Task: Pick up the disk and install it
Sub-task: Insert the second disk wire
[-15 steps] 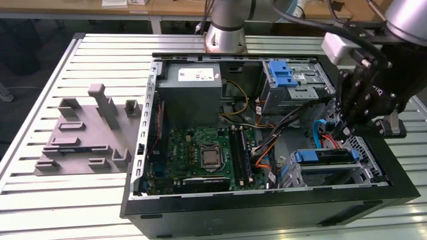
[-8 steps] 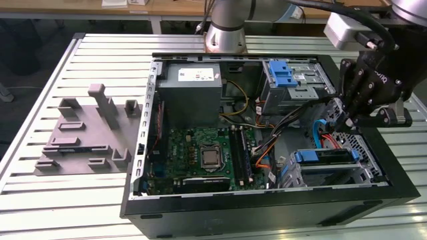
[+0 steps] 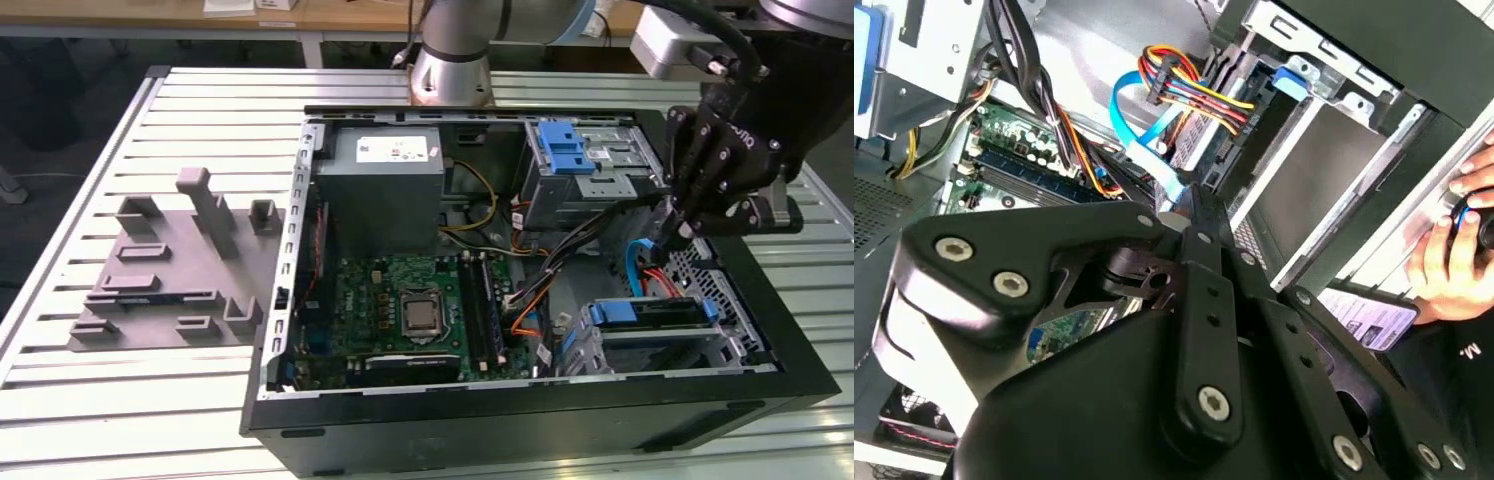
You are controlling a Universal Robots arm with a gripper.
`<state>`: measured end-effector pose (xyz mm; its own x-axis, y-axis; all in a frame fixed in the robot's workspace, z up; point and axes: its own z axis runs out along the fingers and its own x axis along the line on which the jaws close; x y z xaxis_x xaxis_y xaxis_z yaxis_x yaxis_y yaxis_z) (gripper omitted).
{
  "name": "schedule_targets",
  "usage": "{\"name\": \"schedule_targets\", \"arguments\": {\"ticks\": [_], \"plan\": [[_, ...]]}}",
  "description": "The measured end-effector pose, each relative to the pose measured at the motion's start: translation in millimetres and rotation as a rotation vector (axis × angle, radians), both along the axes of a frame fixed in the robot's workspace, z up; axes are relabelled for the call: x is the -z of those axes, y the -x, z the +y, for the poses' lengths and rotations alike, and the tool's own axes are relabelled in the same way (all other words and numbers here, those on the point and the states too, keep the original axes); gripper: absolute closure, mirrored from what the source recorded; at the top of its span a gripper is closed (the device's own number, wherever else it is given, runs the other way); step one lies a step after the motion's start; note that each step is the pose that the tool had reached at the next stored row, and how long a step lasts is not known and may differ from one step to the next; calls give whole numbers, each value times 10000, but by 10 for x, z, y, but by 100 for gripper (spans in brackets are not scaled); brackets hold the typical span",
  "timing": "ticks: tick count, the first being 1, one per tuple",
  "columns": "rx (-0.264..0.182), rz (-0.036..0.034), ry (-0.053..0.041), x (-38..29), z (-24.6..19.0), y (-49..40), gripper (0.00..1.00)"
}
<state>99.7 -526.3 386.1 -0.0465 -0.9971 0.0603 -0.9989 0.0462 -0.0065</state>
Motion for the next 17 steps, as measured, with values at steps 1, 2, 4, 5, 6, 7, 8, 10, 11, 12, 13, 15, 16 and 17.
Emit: {"name": "schedule_targets", "arguments": {"ticks": [1, 2, 4, 5, 6, 7, 8, 10, 11, 12, 13, 15, 16, 17], "plan": [[1, 24, 36, 1, 24, 0, 89], [1, 51, 59, 1, 44, 1, 89], [0, 104, 75, 7, 67, 0, 83], [0, 131, 76, 11, 72, 0, 83], [0, 160, 75, 19, 74, -1, 83], [0, 186, 75, 26, 74, -1, 83], [0, 210, 77, 33, 74, -2, 82], [0, 244, 77, 47, 75, -3, 75], [0, 254, 78, 52, 75, -4, 75], [-1, 263, 78, 59, 75, -7, 75], [-2, 271, 77, 67, 75, -9, 75], [-1, 272, 77, 82, 75, -14, 75], [-1, 272, 77, 90, 75, -16, 75], [0, 272, 77, 98, 74, -17, 75]]}}
